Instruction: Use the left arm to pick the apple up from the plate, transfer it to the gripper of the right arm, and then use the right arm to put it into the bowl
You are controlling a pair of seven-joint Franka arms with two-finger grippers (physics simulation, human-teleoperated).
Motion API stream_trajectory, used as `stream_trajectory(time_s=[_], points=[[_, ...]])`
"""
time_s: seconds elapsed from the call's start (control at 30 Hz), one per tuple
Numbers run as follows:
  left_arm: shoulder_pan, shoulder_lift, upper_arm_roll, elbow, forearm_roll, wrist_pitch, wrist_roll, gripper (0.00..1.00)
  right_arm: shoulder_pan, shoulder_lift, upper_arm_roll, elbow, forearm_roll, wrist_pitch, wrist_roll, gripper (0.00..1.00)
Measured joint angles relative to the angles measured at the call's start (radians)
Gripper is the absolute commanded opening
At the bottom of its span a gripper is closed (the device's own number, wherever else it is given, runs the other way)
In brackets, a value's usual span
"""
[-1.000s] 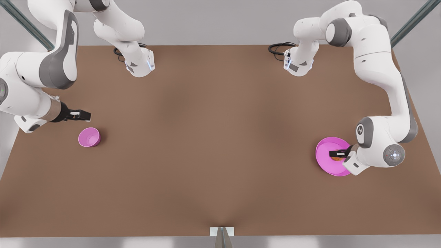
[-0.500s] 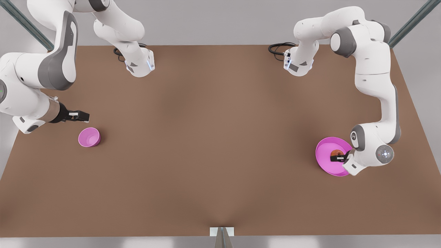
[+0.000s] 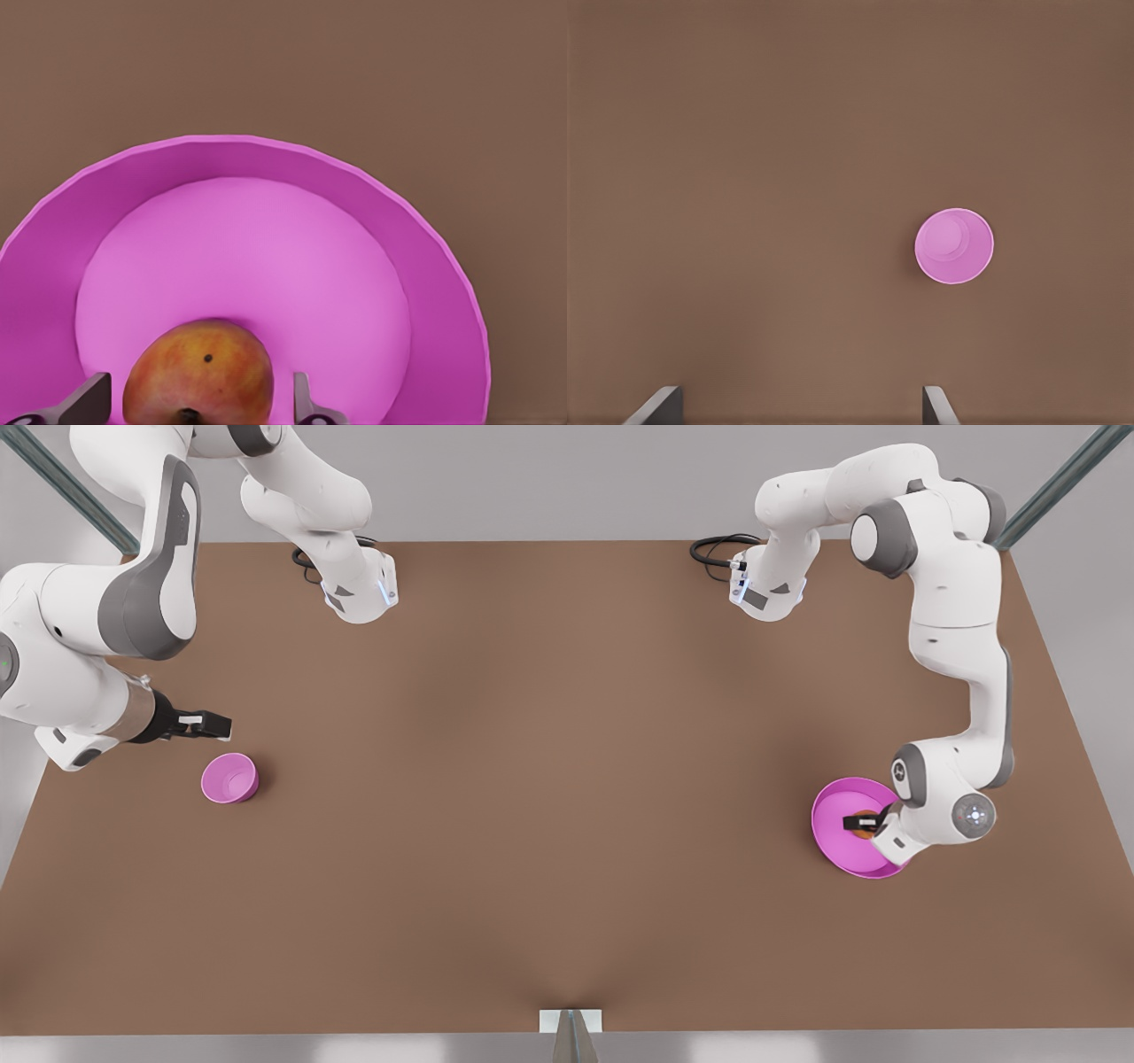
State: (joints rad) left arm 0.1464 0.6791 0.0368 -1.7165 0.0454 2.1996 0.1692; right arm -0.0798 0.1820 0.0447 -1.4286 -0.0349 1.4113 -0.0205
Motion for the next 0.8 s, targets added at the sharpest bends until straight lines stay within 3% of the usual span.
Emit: stream_trajectory(time_s=[0.43, 0.6, 0.63, 0.67, 0.8], points=[[0.008, 0.025, 0.000, -0.014, -0.005, 0.049, 0.015, 1.00, 0.000, 0.001, 0.001, -0.006, 0.002, -0.001, -0.003, 1.00], [0.009, 0.032, 0.000, -0.014, -0.005, 0.062, 0.018, 0.94, 0.000, 0.002, 0.001, -0.009, 0.002, -0.002, -0.004, 1.00], [0.010, 0.033, 0.000, -0.014, -0.005, 0.064, 0.018, 0.91, 0.000, 0.001, 0.001, -0.009, 0.002, -0.002, -0.004, 1.00], [0.010, 0.033, 0.000, -0.014, -0.004, 0.065, 0.018, 0.81, -0.001, 0.001, 0.001, -0.009, 0.002, -0.002, -0.004, 1.00], [0.012, 0.030, 0.000, -0.014, 0.001, 0.066, 0.013, 0.68, -0.002, 0.002, 0.001, -0.009, 0.002, -0.002, -0.005, 1.00]])
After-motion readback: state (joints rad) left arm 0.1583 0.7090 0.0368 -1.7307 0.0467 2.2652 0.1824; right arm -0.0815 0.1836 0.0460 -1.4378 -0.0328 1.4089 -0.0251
